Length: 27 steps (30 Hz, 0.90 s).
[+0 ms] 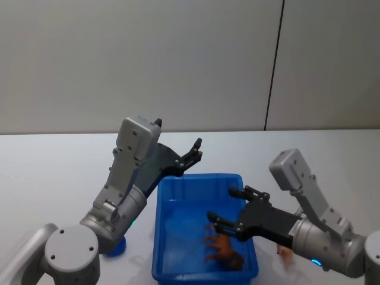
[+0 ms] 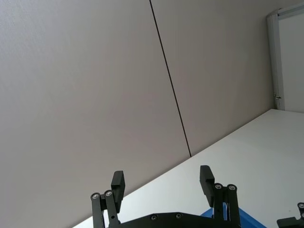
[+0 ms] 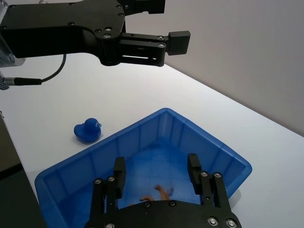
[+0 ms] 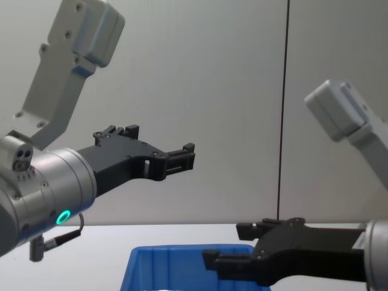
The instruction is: Pick up the two dolls from the table and place them into the box.
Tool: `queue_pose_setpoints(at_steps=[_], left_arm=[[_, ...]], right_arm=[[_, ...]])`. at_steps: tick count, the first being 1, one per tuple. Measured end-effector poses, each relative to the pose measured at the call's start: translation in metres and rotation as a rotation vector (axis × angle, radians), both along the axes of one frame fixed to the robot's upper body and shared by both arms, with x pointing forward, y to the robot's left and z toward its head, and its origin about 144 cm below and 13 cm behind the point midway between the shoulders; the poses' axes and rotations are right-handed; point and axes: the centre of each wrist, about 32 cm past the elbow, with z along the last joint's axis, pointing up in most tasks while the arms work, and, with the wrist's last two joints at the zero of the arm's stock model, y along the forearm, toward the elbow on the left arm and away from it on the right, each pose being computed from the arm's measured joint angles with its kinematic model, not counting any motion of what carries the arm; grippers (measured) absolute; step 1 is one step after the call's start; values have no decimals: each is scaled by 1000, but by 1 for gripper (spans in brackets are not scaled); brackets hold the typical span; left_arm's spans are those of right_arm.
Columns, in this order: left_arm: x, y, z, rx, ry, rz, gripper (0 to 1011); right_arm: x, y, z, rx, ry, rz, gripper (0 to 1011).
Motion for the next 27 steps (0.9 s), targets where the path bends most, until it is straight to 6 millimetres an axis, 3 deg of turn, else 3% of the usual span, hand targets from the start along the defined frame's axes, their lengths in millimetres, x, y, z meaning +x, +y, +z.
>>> queue_pose_setpoints(at_steps=[10, 27], left_arm=[[0, 0, 0, 0, 0, 0, 1001], [0, 0, 0, 0, 0, 0, 1001]], right_arm=[[1, 1, 1, 10, -5, -31, 1000], [-23, -38, 0, 40, 25, -162, 1001]])
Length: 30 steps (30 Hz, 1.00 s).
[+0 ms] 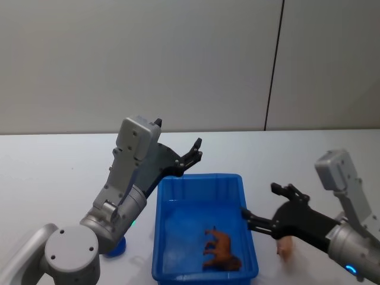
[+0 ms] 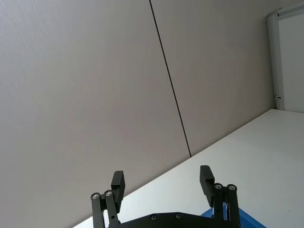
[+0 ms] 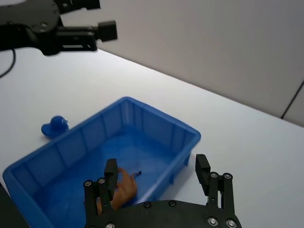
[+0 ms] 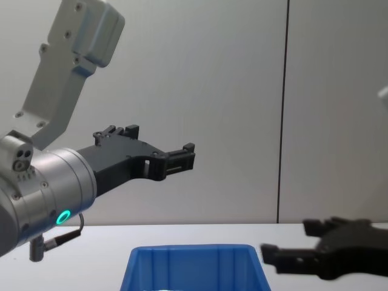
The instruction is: Pick up the two dolls from the table and place them into the box.
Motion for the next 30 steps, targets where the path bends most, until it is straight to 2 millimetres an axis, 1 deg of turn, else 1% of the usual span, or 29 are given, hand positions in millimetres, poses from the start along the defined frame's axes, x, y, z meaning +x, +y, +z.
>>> queue_pose_setpoints(at_steps=[7, 13, 21, 30], left_arm=[[0, 0, 0, 0, 0, 0, 1001], [0, 0, 0, 0, 0, 0, 1001], [0, 0, 0, 0, 0, 0, 1001], [0, 0, 0, 0, 0, 0, 1001]], right_arm=[[-11, -15, -8, -28, 52, -46, 1001], [-16, -23, -15, -56, 88, -75, 1001], [-19, -30, -26, -91, 141, -107, 1001], [-19, -31, -40, -123, 190, -124, 1001]])
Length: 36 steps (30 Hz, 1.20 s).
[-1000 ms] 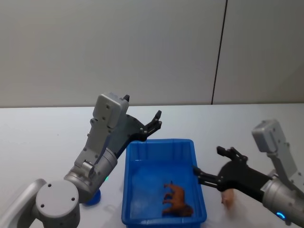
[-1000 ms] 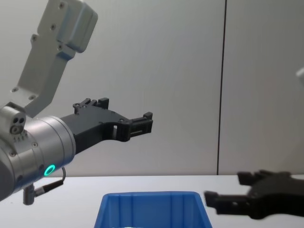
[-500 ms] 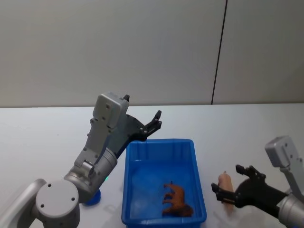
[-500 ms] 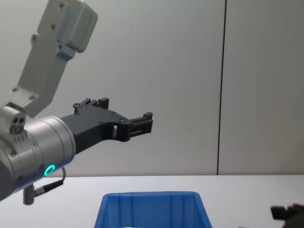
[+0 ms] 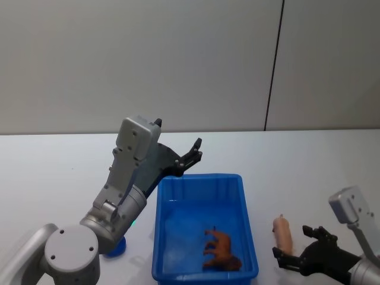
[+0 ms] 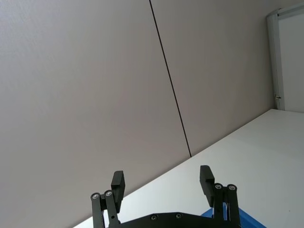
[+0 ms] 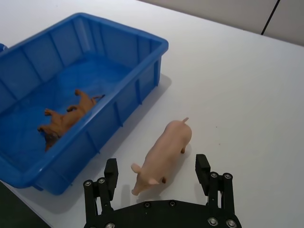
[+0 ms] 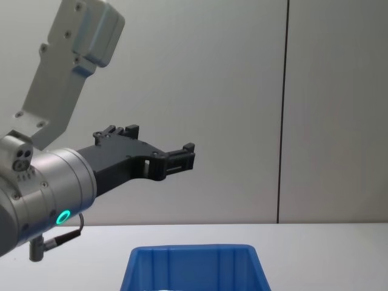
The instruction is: Pick up the two dolls from the table and place them into the box.
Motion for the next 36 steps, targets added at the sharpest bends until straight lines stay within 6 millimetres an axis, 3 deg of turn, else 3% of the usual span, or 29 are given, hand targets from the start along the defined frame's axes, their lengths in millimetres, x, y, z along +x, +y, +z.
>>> queue_pose_setpoints(at_steps=[7, 29, 36], left_arm=[[0, 0, 0, 0, 0, 0, 1001], [0, 0, 0, 0, 0, 0, 1001], [0, 0, 0, 0, 0, 0, 1001]], right_arm=[[2, 1, -7, -12, 25, -4, 940], [8, 4, -13, 3, 44, -16, 298], [8, 5, -10, 17, 7, -18, 263]])
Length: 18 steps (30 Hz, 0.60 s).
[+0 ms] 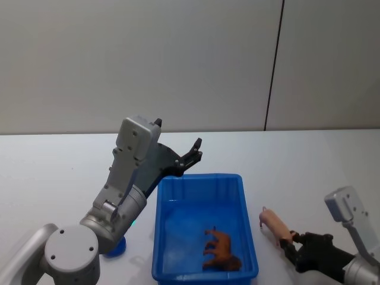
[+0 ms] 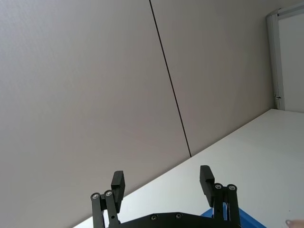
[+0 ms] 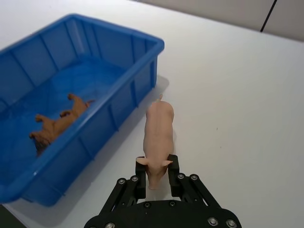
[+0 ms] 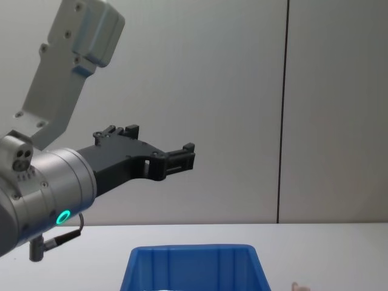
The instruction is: Pick up the two dolls from the table and place them into the box.
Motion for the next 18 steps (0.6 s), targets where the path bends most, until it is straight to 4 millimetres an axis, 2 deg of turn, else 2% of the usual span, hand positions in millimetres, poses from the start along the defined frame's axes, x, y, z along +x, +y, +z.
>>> queue_pose_setpoints(at_steps=[8, 18], left_arm=[[0, 0, 0, 0, 0, 0, 1001], [0, 0, 0, 0, 0, 0, 1001]], right_arm=[[3, 4, 14, 29, -80, 13, 263], [10, 16, 43, 81, -196, 81, 263]])
